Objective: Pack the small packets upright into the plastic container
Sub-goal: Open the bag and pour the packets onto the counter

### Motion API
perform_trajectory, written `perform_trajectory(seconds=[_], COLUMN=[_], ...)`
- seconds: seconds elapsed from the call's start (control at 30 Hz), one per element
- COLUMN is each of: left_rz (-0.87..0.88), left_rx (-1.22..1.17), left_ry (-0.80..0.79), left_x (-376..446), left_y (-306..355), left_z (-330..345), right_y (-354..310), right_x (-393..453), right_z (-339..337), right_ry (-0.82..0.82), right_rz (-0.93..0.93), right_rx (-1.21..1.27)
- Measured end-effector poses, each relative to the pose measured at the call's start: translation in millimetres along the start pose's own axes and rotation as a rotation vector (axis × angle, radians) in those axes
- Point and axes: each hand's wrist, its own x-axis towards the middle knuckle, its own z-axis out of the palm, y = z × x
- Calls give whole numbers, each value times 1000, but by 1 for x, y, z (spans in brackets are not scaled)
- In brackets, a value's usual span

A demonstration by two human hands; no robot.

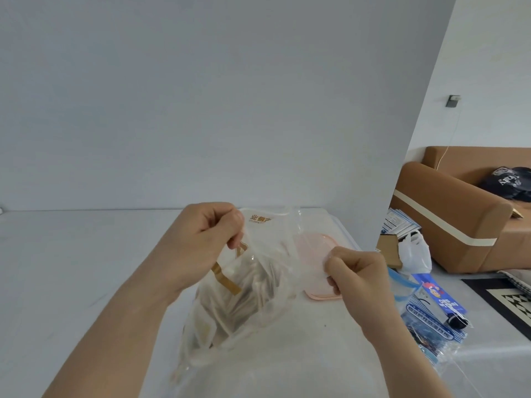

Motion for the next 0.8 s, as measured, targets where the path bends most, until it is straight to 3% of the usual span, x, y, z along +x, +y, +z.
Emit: perform_trajectory(seconds=[0.1,0.2,0.33,0.57,0.73,0.8], left_rz=[52,115,173,261,288,284], left_rx=[40,102,133,271,307,296], left_ry=[-11,-147,-268,-362,-306,-225], left_x=[-4,-11,-18,-25,-36,-46], left_y=[4,9,14,17,9,5], left_z=[8,20,31,48,48,41], right_y=[-14,-37,-54,-34,-26,-21], right_x=[-5,-14,-19,-3,-5,-6], right_z=[-4,-6,-3,25,36,46], right_ry=[66,-107,-496,-886,-950,-828], right_rz=[-232,-445,-197,-153,-202,-264], right_rx=[-184,-358,-689,-884,-777,-738])
